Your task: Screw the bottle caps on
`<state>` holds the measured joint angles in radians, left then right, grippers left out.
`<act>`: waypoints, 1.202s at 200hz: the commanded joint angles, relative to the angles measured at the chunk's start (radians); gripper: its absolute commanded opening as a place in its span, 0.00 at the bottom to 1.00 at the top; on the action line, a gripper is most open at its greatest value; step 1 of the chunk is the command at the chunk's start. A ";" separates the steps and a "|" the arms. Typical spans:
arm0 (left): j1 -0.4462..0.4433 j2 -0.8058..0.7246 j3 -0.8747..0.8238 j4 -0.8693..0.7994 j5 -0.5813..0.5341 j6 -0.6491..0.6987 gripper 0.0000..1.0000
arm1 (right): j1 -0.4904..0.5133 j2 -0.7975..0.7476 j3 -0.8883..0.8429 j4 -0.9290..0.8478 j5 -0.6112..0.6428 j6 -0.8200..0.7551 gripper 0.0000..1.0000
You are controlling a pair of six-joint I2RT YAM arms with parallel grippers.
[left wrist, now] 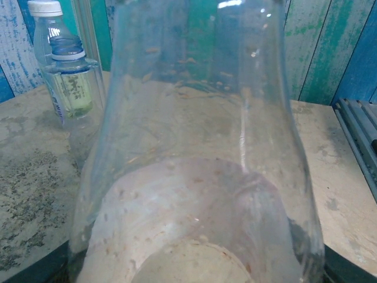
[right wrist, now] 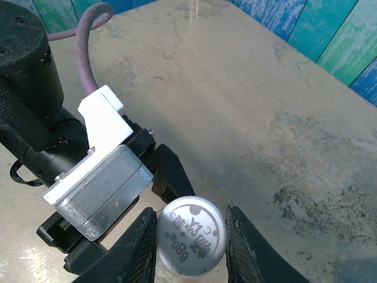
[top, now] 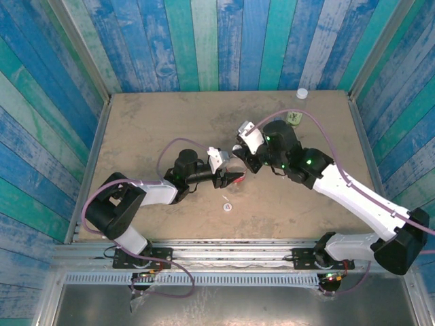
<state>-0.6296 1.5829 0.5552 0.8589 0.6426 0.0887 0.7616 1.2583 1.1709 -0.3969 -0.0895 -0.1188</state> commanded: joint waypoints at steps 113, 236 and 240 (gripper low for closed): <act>-0.001 0.024 -0.009 -0.053 -0.008 0.029 0.65 | -0.063 0.138 0.203 -0.388 -0.068 0.124 0.28; -0.002 0.028 -0.012 -0.052 -0.015 0.029 0.65 | -0.059 0.150 0.234 -0.399 -0.066 0.120 0.33; -0.002 0.028 -0.010 -0.051 -0.015 0.029 0.65 | -0.058 0.146 0.230 -0.394 -0.064 0.122 0.33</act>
<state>-0.6304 1.5829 0.5564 0.8593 0.6300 0.0982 0.7036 1.4158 1.4471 -0.7315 -0.1841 0.0002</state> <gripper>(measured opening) 0.649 0.331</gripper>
